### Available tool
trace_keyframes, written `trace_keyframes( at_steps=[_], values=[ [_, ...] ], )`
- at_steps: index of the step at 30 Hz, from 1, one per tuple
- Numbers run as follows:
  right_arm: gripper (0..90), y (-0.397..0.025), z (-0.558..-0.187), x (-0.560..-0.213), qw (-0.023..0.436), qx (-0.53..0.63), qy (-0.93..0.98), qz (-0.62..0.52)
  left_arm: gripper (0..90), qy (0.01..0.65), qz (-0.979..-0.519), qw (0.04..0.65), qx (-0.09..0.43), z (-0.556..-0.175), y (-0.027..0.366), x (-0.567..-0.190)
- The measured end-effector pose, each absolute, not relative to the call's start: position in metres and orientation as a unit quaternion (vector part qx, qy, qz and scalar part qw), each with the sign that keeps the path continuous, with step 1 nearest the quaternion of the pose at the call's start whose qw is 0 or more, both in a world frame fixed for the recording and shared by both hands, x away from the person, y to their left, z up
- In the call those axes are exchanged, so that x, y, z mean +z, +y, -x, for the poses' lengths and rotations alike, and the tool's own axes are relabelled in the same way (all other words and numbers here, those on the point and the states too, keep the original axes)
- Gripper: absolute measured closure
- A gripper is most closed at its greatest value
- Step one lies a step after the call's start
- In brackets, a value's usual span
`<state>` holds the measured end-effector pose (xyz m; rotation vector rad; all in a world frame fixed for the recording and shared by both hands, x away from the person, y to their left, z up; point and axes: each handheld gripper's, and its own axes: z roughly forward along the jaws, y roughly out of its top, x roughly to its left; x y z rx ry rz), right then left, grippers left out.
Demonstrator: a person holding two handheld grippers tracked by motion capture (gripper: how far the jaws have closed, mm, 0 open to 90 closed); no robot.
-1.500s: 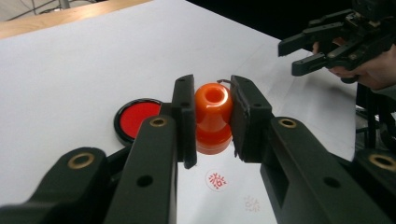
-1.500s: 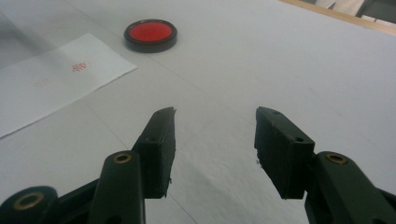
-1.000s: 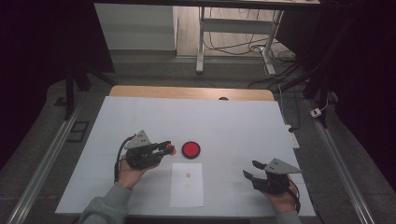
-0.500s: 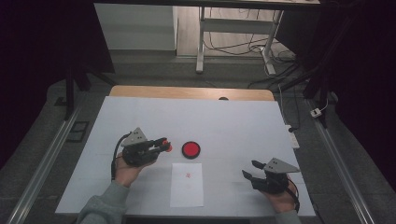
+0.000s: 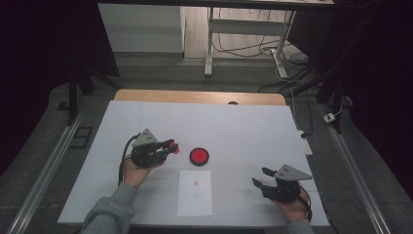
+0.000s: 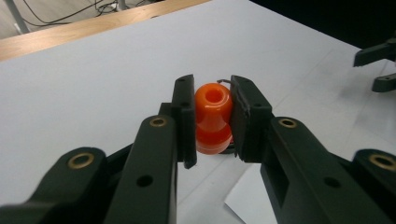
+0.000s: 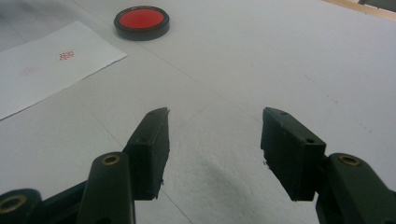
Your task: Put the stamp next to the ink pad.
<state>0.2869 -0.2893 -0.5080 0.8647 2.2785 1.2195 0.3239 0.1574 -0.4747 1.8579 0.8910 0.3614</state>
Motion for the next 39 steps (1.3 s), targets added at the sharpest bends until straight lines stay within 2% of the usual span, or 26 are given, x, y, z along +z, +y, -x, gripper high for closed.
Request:
trace_keyframes(
  at_steps=[21, 39],
  values=[
    [41.6, -0.288, -0.286, -0.51, 0.204, 0.436, 0.82, -0.31, 72.1, 0.397, -0.779, 0.459, 0.159, -0.373, 0.138, -0.501],
    [41.5, -0.287, -0.287, -0.511, 0.205, 0.429, 0.824, -0.307, 72.1, 0.419, -0.785, 0.428, 0.159, -0.392, 0.13, -0.524]
  ],
)
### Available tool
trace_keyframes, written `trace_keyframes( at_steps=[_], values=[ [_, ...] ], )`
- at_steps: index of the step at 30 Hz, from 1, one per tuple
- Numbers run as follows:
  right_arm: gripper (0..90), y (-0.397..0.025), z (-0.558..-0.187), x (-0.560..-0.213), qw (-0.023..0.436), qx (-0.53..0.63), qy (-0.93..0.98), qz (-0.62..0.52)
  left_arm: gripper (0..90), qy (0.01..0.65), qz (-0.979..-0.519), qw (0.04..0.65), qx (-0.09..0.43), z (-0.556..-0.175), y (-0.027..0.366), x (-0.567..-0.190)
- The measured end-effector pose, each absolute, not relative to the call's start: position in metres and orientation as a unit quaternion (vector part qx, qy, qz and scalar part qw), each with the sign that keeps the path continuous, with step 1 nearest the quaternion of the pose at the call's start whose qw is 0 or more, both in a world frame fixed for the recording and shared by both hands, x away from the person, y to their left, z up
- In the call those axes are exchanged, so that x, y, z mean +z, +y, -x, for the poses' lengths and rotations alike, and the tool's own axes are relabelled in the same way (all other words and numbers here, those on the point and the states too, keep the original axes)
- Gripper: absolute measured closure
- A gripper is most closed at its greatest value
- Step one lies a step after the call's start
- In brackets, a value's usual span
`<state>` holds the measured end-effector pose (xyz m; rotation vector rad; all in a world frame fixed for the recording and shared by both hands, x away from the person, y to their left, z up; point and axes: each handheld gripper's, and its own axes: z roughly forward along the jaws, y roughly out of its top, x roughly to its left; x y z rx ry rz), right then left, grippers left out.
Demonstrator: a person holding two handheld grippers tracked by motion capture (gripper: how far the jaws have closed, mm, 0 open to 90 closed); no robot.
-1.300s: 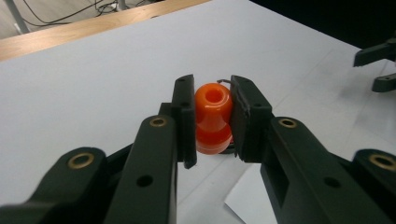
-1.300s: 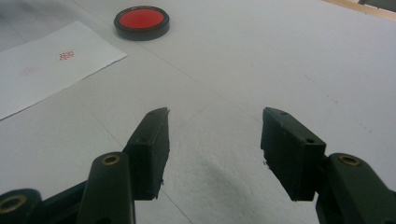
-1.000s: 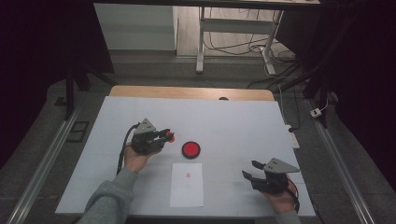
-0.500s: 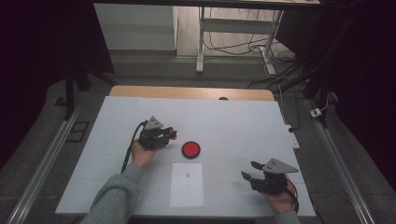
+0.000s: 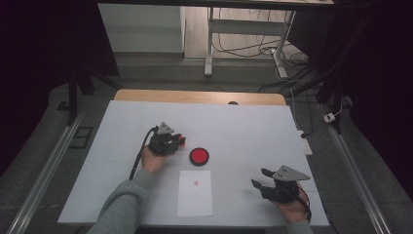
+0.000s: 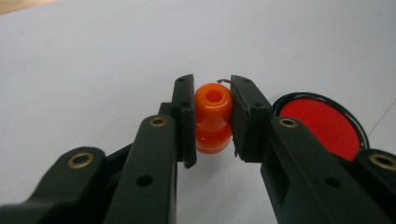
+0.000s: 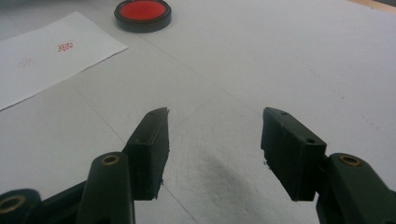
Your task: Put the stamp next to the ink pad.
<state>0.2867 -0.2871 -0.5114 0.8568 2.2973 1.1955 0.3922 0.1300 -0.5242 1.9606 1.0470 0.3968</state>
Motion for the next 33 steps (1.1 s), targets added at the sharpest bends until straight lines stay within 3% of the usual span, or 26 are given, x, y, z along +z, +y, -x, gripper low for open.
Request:
trace_keyframes(
  at_steps=[22, 29, 33],
  values=[
    [40.8, -0.286, -0.287, -0.512, 0.204, 0.427, 0.826, -0.306, 69.4, 0.419, -0.799, 0.405, 0.147, -0.391, 0.13, -0.537],
    [40.6, -0.286, -0.287, -0.512, 0.2, 0.432, 0.825, -0.305, 44.5, 0.422, -0.788, 0.425, 0.144, -0.389, 0.131, -0.532],
    [40.6, -0.286, -0.287, -0.512, 0.201, 0.431, 0.825, -0.305, 34.8, 0.428, -0.783, 0.43, 0.138, -0.387, 0.131, -0.528]
  ],
)
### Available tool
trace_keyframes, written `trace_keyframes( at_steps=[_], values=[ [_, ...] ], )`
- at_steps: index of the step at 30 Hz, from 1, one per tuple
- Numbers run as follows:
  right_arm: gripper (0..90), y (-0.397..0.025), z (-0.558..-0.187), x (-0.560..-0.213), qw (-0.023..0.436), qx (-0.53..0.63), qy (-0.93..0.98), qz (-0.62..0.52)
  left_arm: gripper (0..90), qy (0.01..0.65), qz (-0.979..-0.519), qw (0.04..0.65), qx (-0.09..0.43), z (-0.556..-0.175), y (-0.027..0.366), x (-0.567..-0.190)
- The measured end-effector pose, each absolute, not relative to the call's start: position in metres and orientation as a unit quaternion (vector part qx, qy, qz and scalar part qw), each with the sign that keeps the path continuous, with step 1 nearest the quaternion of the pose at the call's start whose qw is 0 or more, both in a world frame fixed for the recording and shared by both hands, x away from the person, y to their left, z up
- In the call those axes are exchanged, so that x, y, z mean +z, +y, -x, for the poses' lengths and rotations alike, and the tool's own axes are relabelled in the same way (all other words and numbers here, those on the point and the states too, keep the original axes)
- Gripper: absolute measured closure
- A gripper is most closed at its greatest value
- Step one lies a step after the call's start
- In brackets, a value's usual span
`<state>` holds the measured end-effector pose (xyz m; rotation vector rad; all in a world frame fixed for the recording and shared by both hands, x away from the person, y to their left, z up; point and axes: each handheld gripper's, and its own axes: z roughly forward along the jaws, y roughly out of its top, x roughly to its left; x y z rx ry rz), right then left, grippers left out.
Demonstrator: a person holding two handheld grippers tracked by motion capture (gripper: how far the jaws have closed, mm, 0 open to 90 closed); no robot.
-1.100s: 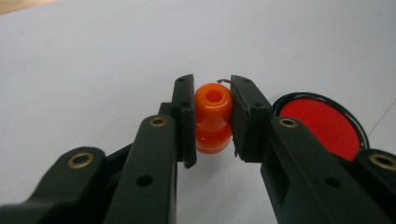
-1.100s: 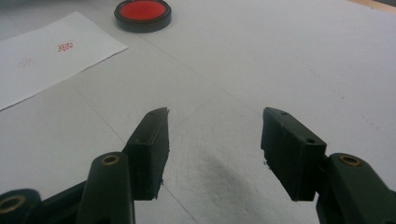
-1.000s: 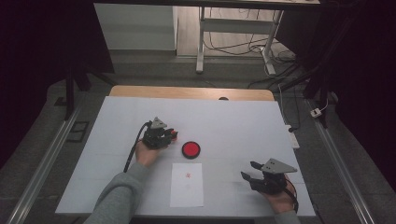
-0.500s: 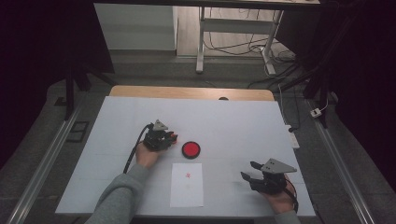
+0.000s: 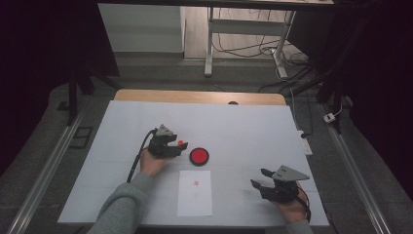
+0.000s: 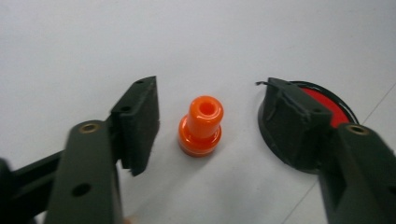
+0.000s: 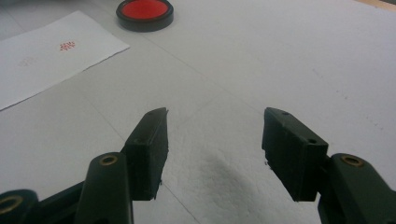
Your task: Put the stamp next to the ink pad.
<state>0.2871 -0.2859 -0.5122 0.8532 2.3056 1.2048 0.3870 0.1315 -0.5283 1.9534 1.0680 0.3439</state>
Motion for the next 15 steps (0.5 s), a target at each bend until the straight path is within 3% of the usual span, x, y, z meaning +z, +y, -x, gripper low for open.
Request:
trace_keyframes(
  at_steps=[6, 15],
  values=[
    [40.6, -0.287, -0.286, -0.511, 0.204, 0.434, 0.824, -0.303, 27.5, 0.418, -0.791, 0.424, 0.142, -0.377, 0.131, -0.518],
    [40.5, -0.287, -0.287, -0.511, 0.204, 0.433, 0.824, -0.302, 24.0, 0.399, -0.807, 0.411, 0.143, -0.339, 0.144, -0.501]
  ],
)
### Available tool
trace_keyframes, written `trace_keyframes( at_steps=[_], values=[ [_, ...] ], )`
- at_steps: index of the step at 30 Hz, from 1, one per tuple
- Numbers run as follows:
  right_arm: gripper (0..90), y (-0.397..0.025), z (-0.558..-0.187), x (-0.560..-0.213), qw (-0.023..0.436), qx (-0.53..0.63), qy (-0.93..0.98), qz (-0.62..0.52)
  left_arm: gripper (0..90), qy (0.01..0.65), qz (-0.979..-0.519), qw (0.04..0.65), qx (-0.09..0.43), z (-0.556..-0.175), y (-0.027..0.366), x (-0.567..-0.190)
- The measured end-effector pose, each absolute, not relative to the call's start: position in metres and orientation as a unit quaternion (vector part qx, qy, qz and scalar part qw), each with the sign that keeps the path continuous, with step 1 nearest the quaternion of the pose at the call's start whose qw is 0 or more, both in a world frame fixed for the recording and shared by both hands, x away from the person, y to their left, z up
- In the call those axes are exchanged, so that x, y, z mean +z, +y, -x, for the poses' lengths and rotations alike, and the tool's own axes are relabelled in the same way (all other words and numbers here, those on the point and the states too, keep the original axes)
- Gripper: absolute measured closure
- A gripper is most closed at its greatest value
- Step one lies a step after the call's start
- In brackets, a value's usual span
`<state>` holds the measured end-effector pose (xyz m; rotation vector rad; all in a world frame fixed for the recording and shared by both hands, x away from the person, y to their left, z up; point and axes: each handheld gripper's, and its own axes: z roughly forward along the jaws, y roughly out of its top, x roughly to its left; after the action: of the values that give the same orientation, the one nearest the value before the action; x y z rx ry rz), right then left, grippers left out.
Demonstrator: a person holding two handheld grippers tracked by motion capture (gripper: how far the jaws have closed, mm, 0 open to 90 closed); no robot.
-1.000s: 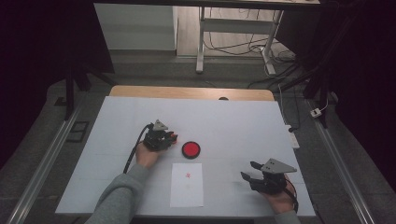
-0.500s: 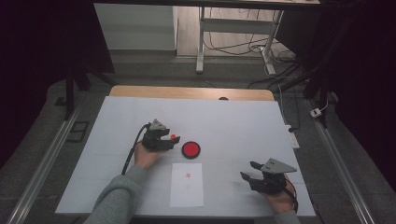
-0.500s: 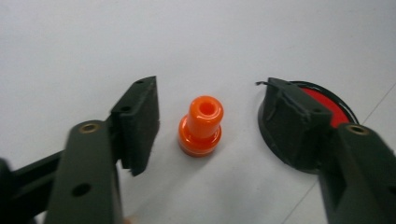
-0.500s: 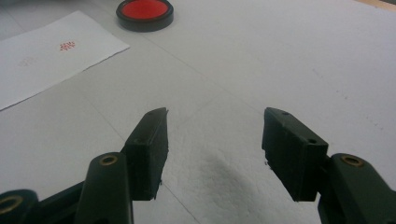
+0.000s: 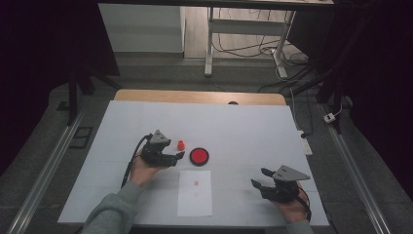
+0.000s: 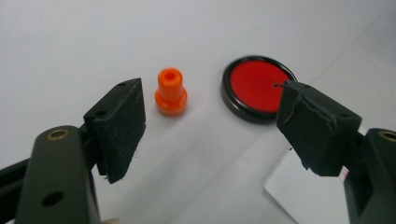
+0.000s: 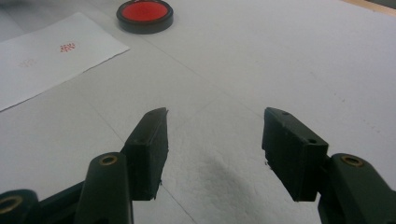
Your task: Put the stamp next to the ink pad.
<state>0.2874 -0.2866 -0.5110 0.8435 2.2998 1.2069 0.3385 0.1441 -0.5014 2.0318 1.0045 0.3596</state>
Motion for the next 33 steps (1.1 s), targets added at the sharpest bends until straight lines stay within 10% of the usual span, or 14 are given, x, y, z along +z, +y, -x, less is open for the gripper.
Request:
trace_keyframes(
  at_steps=[33],
  values=[
    [40.3, -0.294, -0.293, -0.514, 0.196, 0.432, 0.826, -0.305, 24.6, 0.411, -0.797, 0.422, 0.134, -0.242, 0.208, -0.519]
  ],
)
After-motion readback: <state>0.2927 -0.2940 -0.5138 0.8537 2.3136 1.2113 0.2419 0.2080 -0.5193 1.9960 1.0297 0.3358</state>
